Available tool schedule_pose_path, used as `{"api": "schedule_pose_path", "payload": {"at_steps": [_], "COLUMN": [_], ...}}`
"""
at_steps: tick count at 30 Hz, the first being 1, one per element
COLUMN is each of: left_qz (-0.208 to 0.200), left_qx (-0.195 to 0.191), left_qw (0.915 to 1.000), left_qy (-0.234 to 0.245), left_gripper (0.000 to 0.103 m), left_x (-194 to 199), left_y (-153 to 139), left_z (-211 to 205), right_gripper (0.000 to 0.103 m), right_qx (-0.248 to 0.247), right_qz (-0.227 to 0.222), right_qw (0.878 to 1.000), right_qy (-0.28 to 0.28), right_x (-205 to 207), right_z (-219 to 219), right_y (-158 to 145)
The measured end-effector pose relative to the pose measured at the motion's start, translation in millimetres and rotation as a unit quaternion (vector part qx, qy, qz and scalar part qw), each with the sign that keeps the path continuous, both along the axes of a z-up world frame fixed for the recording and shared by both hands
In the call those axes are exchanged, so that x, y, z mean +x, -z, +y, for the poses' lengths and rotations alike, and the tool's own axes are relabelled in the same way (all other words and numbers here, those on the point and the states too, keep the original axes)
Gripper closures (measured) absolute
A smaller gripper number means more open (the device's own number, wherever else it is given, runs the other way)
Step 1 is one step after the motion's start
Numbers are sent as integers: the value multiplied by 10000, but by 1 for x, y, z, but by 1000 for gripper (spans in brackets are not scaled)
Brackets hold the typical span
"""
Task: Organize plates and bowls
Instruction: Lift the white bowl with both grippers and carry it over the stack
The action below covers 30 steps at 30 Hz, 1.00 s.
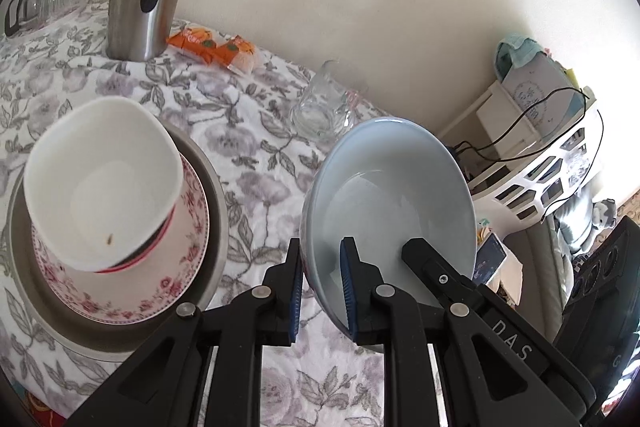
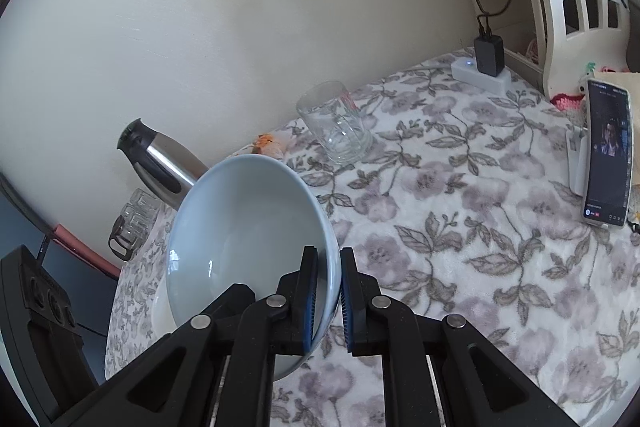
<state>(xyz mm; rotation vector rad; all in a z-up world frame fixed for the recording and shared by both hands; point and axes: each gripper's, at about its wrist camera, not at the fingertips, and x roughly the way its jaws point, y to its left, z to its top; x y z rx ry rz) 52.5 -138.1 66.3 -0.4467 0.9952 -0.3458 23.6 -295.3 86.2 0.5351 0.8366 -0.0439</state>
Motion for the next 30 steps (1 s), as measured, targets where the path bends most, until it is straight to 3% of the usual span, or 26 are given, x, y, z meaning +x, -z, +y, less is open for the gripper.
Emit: {"api": "schedule_pose_path", "payload": {"at_steps": [15,30], "left_qz": [-316,-250], "left_qx": [6,57], "left_qw": [9994,9987], "left_qy": [-149,-451], "left_gripper": [84,84], "left_x": [-1,5], "left_y": [-30,-37], "left_z": [50,110], "right_gripper": [91,90], "right_qx": [-57,-95], "right_qz": [-260,-250], "right_qw": [9992,9971], "right_qy": [-296,-710], "right_x": [11,29], "right_z": [49,107], "right_y": [-24,-25]}}
